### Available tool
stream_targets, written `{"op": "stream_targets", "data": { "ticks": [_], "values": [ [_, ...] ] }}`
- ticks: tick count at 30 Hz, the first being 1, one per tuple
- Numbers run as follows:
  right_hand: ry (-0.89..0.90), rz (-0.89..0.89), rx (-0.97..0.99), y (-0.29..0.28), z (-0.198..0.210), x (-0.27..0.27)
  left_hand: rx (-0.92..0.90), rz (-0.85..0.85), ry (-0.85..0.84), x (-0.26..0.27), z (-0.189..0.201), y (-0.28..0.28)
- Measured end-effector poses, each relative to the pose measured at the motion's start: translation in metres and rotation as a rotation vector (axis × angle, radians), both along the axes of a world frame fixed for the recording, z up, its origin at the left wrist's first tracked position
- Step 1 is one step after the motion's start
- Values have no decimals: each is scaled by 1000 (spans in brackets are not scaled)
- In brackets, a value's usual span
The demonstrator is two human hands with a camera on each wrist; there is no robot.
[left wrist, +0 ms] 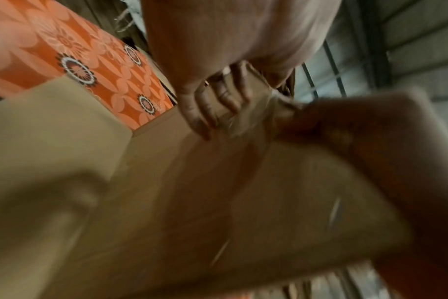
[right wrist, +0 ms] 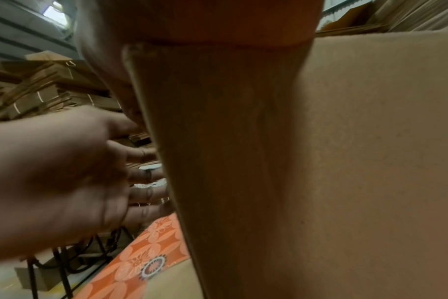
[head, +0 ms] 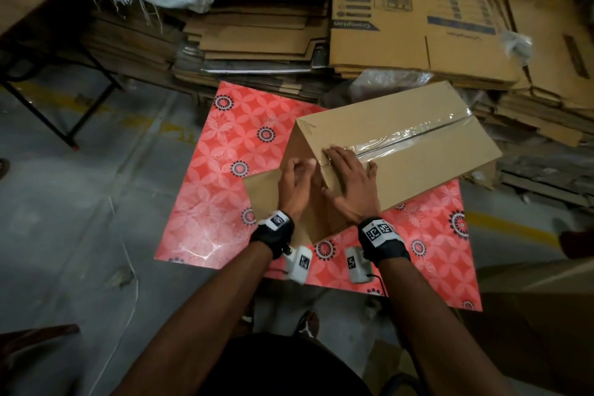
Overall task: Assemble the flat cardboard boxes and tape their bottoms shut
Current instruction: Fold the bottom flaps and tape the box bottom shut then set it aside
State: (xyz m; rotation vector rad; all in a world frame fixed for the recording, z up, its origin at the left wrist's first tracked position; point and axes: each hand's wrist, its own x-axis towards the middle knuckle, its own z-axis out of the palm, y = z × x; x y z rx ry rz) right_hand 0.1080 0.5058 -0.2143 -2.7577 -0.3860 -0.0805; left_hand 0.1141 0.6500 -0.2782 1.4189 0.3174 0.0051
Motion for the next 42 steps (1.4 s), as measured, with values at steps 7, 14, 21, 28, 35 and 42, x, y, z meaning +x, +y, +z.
{"op": "stream_targets", "data": {
  "ticks": [7,14,21,28,35,42],
  "values": [
    [44,-16,4,-1,-3,0,79,55,244,61,36,18],
    [-76,41,-47,2,3,11,205,108,276,73,47,27],
    [-71,119,-41,6,11,29,304,105,264,67,64,19],
    [-105,56,165,3,7,26,231,43,346,50,74,12],
    [-98,4,158,1,1,27,227,136,369,53,83,2],
    [-99,16,91,2,4,28,242,138,377,51,84,6]
  ]
}}
